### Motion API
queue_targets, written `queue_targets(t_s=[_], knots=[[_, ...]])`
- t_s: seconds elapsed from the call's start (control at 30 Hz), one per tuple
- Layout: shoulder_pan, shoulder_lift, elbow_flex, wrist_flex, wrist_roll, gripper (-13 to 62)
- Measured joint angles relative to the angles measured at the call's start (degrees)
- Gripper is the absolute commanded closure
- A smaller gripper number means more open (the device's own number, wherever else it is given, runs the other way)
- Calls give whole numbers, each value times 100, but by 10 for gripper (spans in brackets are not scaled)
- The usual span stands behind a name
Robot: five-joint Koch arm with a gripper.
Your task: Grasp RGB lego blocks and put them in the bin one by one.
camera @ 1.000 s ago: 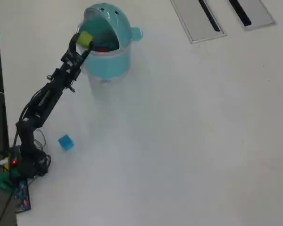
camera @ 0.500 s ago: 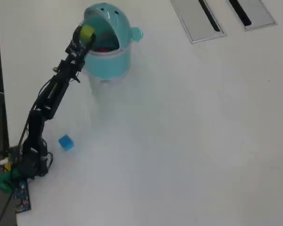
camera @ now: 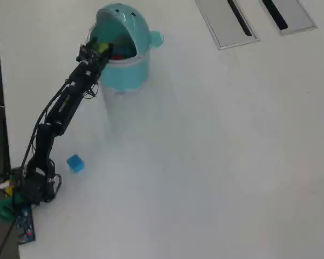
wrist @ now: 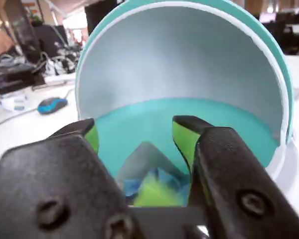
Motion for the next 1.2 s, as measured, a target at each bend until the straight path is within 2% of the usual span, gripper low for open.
queue_targets(t_s=[0.3, 0.5, 0.67, 1.2], knots=[[0, 325, 352, 246, -176, 215], [202, 1907, 2628, 492, -255, 215], [606, 3076, 3445, 519, -360, 202], [2004, 5256, 6618, 1178, -606, 192]])
